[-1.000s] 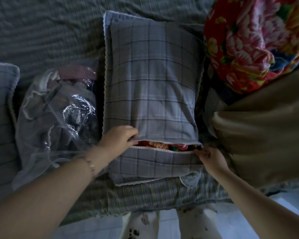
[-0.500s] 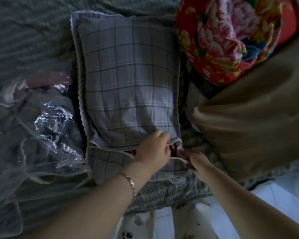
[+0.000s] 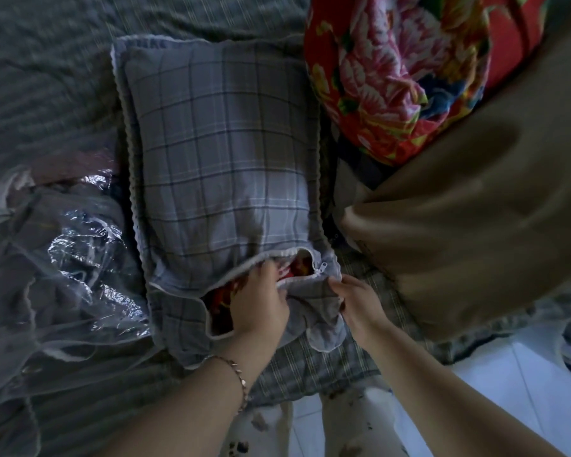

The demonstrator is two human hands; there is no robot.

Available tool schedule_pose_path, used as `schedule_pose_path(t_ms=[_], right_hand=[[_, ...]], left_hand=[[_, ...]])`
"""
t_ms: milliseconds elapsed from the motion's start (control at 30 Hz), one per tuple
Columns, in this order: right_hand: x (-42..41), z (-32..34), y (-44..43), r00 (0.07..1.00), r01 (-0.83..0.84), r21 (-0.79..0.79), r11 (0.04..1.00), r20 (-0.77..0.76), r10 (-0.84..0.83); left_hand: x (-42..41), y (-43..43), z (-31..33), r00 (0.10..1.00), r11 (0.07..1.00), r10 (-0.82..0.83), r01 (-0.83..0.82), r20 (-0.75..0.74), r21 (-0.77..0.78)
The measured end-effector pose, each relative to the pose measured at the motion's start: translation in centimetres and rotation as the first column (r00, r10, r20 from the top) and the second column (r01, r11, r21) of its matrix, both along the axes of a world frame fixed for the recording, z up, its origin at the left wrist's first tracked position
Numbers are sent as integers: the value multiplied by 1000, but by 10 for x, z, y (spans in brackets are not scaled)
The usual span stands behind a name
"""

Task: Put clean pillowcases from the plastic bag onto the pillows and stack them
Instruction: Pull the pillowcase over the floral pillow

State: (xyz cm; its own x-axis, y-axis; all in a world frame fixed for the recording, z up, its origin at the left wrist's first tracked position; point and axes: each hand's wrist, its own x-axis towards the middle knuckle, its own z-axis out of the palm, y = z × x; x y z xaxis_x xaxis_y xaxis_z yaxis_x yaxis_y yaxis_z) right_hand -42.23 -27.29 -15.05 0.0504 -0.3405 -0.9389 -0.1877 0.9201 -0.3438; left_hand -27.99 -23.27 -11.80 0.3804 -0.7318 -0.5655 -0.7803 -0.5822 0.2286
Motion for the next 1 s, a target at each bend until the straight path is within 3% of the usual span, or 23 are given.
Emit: schedule_pose_path(t_ms=[133, 233, 300, 400, 533, 600, 800, 900, 1000], right_hand=[[2, 8, 5, 999, -28, -40, 999, -20, 27], [1, 15, 5, 999, -39, -70, 997, -25, 38], [1, 18, 4, 999, -50, -87, 995, -21, 49], [1, 20, 5, 999, -38, -108, 993, -11, 37], [2, 18, 8, 999, 23, -60, 998, -27, -25], [3, 17, 9, 999, 10, -37, 999, -31, -12], [3, 17, 8, 999, 33, 21, 999, -21, -32], [1, 14, 5, 997, 29, 3, 1000, -69, -28], [-8, 9, -3, 985, 56, -27, 998, -161, -59]], left_hand=[[-23, -13, 6, 923, 895, -383, 377, 21, -238], [-38, -24, 13, 969, 980, -139, 105, -202, -168], [-42, -28, 14, 971, 996, 9, -31, -238, -86], [-39, -38, 14, 946, 995, 104, -101, -308, 24], [-21, -55, 9, 824, 940, 301, -173, -480, 293], [-13, -59, 5, 822, 933, 291, -131, -490, 335], [-10, -53, -4, 902, 969, 83, 25, -423, 244], [-14, -42, 1, 925, 993, 112, -90, -363, 77], [-9, -30, 17, 933, 955, 236, -274, -271, -111]])
